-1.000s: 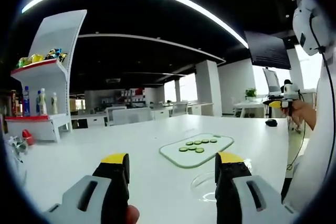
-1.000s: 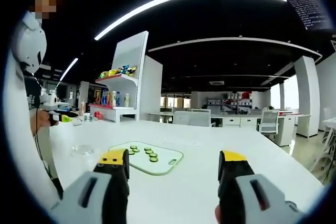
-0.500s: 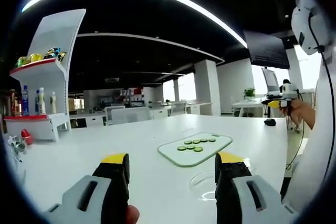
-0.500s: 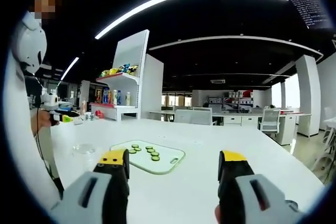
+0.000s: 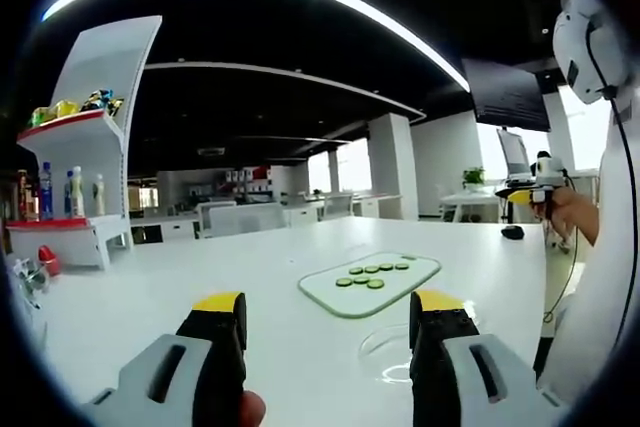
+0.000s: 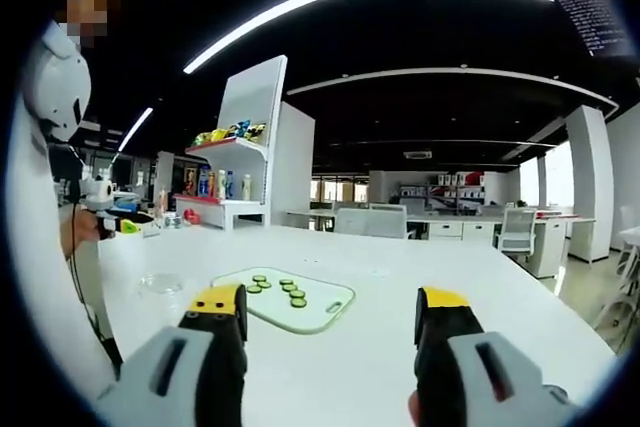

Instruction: Open the petri dish lid, add cucumber slices into the petri dish, and close the lid

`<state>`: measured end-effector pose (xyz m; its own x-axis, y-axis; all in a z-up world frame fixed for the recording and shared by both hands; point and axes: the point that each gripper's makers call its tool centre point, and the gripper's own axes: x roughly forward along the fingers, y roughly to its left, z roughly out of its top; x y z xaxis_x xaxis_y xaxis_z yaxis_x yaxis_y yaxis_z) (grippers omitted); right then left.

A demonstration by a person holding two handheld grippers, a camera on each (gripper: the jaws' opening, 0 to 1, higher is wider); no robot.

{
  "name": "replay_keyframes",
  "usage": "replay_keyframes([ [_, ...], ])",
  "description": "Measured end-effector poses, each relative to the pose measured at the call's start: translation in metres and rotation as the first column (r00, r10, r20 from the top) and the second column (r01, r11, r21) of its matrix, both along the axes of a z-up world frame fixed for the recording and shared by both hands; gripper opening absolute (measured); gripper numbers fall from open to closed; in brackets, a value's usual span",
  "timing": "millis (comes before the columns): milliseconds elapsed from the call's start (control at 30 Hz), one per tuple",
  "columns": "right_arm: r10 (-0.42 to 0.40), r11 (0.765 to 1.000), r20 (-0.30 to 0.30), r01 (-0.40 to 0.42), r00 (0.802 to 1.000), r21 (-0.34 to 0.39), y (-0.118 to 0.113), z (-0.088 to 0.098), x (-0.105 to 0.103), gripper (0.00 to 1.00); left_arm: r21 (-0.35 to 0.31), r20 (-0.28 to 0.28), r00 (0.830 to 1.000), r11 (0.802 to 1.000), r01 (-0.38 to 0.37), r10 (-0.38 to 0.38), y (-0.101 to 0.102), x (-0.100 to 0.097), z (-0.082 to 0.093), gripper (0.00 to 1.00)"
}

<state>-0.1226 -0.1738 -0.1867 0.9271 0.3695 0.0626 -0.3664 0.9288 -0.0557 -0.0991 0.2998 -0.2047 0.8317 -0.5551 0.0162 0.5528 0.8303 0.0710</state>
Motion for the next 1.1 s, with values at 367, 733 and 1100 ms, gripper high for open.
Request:
replay_keyframes([
  [367, -0.002, 1.000, -0.007, 0.002, 1.000, -0.006, 0.000, -0.001, 0.001, 0.68, -0.001, -0.005, 1.000, 1.000, 0.001, -0.001, 0.002, 0.000, -0.002, 0.66],
  [733, -0.005, 1.000, -0.007, 0.005, 1.000, -0.006, 0.000, 0.000, 0.003, 0.67, 0.008, -0.016, 1.000, 1.000, -0.009, 0.009, 0.005, 0.004, -0.006, 0.66],
  [1100, 0.016, 0.999, -0.061, -0.018, 0.998, -0.029, 0.003, -0.014, 0.011, 0.67, 0.013, -0.035, 0.999, 1.000, -0.010, 0.010, 0.004, 0.004, -0.012, 0.66],
])
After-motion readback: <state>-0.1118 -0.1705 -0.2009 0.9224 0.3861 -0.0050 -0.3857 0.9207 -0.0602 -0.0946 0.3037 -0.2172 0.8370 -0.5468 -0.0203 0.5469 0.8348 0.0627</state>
